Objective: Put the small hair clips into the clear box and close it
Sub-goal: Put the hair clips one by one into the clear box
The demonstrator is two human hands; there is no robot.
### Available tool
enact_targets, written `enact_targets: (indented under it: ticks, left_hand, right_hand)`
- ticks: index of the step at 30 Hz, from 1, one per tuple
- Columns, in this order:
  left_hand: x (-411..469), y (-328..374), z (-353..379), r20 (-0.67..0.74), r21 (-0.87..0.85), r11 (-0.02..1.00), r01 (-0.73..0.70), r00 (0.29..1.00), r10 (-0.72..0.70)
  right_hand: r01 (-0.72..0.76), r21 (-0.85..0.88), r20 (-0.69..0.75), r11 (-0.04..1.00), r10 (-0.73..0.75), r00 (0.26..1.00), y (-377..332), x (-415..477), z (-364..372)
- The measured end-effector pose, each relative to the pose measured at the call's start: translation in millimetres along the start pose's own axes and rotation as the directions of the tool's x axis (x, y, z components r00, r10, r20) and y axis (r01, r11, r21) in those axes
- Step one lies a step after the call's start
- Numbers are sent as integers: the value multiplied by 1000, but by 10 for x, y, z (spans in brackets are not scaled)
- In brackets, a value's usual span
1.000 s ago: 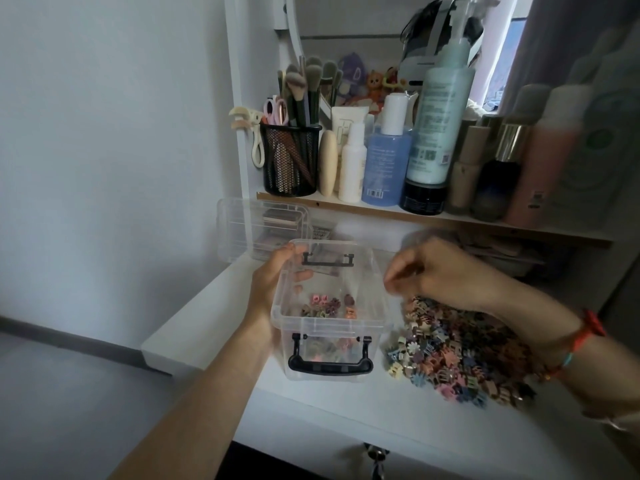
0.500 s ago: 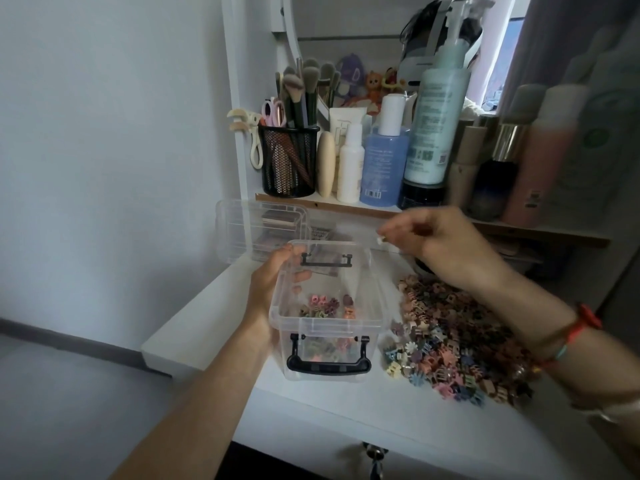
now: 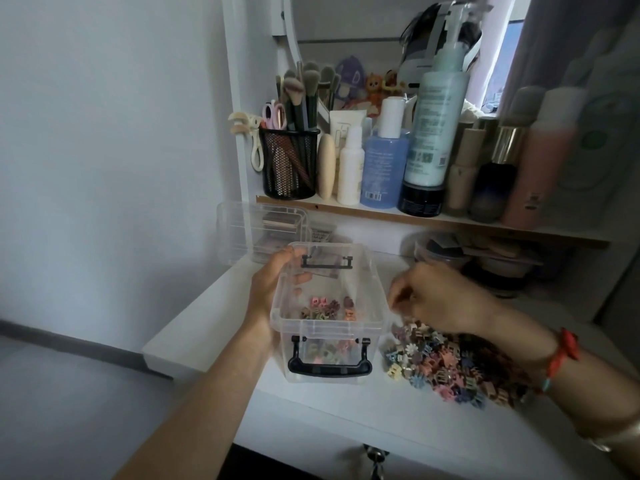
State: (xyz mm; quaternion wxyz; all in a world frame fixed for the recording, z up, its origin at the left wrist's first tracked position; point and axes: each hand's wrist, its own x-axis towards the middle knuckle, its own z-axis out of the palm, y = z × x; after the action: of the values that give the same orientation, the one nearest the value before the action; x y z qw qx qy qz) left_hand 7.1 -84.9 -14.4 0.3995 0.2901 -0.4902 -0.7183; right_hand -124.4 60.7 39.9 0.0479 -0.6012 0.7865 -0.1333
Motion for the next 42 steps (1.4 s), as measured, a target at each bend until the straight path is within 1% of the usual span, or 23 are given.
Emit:
enact_targets:
  ticks: [2, 3, 4, 6, 7, 8, 9, 11, 12, 14, 15, 17, 21, 22, 24, 26, 28, 32, 34, 36, 38, 40, 42]
  left_hand:
    - [4, 1, -7, 9, 3, 1000, 5, 1000, -5]
    - [2, 0, -8, 15, 3, 1000, 6, 1000, -6]
    - [1, 0, -11, 14, 1, 1000, 6, 1000, -6]
    - [-7, -5, -6, 6, -11, 1000, 8, 1000, -8]
    - [-18, -4, 0, -3, -13, 1000, 6, 1000, -6]
    - [-30, -6, 6, -14, -10, 1000, -2, 1000, 2]
    - [-42, -7, 10, -22, -8, 1000, -9, 1000, 9]
    - [-41, -15, 15, -29, -2, 1000, -23, 999, 23]
    - [-42, -13, 8, -32, 1, 1000, -31, 999, 31]
    - [-34, -5, 4, -34, 7, 1000, -31, 999, 31]
    - [-29, -2, 6, -30, 10, 1000, -28, 999, 28]
    - [-28, -3, 10, -9, 0, 1000, -30, 1000, 30]
    - [-3, -22, -3, -1, -18, 1000, -20, 1000, 20]
    - [2, -26, -9, -2, -20, 1000, -15, 1000, 15]
    - [3, -31, -18, 0, -25, 999, -20, 1000, 20]
    - [-13, -28, -14, -7, -29, 999, -26, 1000, 25]
    - [-21, -31, -9, -17, -15, 999, -34, 999, 34]
    - [-15, -27, -10, -22, -5, 999, -33, 999, 32]
    - [-4, -29, -18, -6, -6, 1000, -25, 1000, 25]
    - [6, -35, -27, -4, -1, 1000, -26, 1000, 26]
    - [15, -41, -28, -6, -12, 1000, -25, 1000, 25]
    - [12, -44, -24, -1, -22, 999, -23, 1000, 23]
    - [3, -39, -26, 4, -18, 1000, -20, 1000, 20]
  right_hand:
    - [-13, 82, -180, 997, 28, 983, -23, 47, -128]
    - [-5, 101, -198, 995, 25, 980, -35, 66, -184]
    - [11, 94, -152, 996, 3, 988, -41, 77, -215]
    - [17, 11, 62, 1000, -18, 998, -57, 59, -159]
    - [23, -50, 178, 998, -14, 984, -64, 34, -87]
    - [40, -110, 255, 993, -10, 967, -51, 21, -10]
    - [54, -150, 278, 987, -10, 961, -39, 14, 44]
    - [26, -128, 186, 991, -2, 983, -4, 46, 48]
    - [-17, -64, 67, 998, 21, 998, 3, 82, 6]
    - [-48, 159, -210, 986, 82, 974, -21, 132, -123]
    - [-7, 285, -274, 959, 88, 958, -72, 144, -193]
    - [77, 412, -263, 908, 37, 964, -153, 148, -275]
    - [88, 351, -243, 932, 0, 970, -140, 109, -283]
    - [80, 321, -201, 944, -15, 979, -100, 88, -271]
    - [27, 276, 69, 961, -48, 996, -43, 34, -198]
    - [23, 178, 317, 984, -79, 945, -38, -32, -82]
    - [50, 137, 382, 989, -99, 919, -43, -67, 28]
    - [83, 66, 311, 994, -100, 945, -35, -38, 91]
    - [29, 95, 220, 995, -49, 974, -6, 4, -6]
    - [-26, 215, 10, 976, 24, 1000, -1, 44, -157]
    - [28, 409, -211, 912, 64, 975, -55, 81, -266]
    - [93, 531, -221, 842, 31, 975, -160, 90, -320]
    - [78, 517, -162, 852, 8, 987, -152, 107, -293]
